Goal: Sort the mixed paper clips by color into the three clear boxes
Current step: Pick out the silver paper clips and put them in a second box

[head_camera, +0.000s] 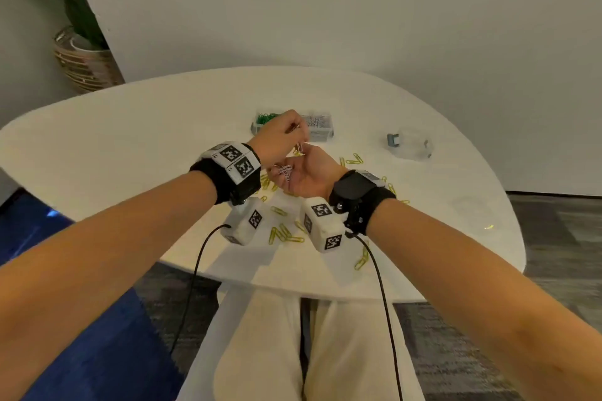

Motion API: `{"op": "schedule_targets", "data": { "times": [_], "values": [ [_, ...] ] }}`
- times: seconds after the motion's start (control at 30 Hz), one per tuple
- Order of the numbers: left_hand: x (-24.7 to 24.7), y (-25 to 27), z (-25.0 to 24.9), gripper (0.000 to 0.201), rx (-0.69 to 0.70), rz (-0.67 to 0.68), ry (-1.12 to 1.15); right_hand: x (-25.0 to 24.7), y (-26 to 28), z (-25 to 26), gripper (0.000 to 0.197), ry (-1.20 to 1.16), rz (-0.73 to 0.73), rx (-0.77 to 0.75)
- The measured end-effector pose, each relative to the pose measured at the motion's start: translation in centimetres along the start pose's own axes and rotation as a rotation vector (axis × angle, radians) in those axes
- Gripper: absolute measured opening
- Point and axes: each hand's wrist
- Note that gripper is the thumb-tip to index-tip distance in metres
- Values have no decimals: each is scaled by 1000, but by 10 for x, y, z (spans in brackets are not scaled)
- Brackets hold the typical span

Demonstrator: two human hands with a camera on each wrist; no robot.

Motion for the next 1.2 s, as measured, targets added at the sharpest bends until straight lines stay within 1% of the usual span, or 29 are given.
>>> {"op": "schedule_targets", "data": {
  "times": [0.1,0.2,0.27,0.3,0.37,0.4,0.47,0.53,0.57,0.63,0.7,0.8,0.87,0.97,1.0,1.03,1.1,1.2],
  "values": [
    [9,-20,4,14,67,-128,-65,4,-4,24,31,-163,-96,-208],
    [17,-36,7,20,135,-165,-28,-6,-12,43,33,-196,-121,-295],
    [18,-47,9,21,152,-210,25,-17,-21,61,27,-162,-132,-304],
    [16,-55,12,22,151,-247,12,-23,-26,73,24,-148,-148,-307],
    [8,-76,21,25,121,-294,-124,-31,-33,101,28,-157,-208,-403],
    [4,-88,26,28,88,-274,-231,-34,-36,116,32,-156,-238,-476],
    [-1,-110,34,37,5,-149,-434,-32,-40,135,35,-76,-265,-615],
    [-2,-128,40,45,-43,3,-593,-31,-52,143,35,94,-296,-657],
    [-1,-134,41,48,-50,48,-646,-32,-59,143,36,190,-313,-650],
    [1,-142,44,49,-53,67,-683,-39,-70,139,33,352,-349,-622],
    [3,-146,46,50,-42,71,-698,-47,-72,136,26,493,-406,-635],
    [3,-148,49,52,6,111,-720,-62,-64,139,32,703,-532,-689],
    [4,-148,50,50,26,117,-721,-69,-57,141,34,922,-566,-675],
    [7,-149,49,48,19,128,-730,-72,-47,140,34,1493,-543,-505],
    [7,-149,49,48,20,127,-733,-73,-46,138,36,1635,-538,-483],
    [8,-149,48,47,27,119,-739,-72,-46,137,37,1716,-531,-491],
    [10,-149,46,46,33,102,-751,-67,-46,132,35,1786,-517,-529],
    [10,-148,40,38,20,119,-757,-60,-43,133,33,1915,-458,-476]
  ]
}}
Point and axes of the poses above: each hand's wrist, its own y-axis away from the middle knuckle, its own x-axis out of the palm, z = x × y, and after that the axes turned 1 degree about z, right-handed
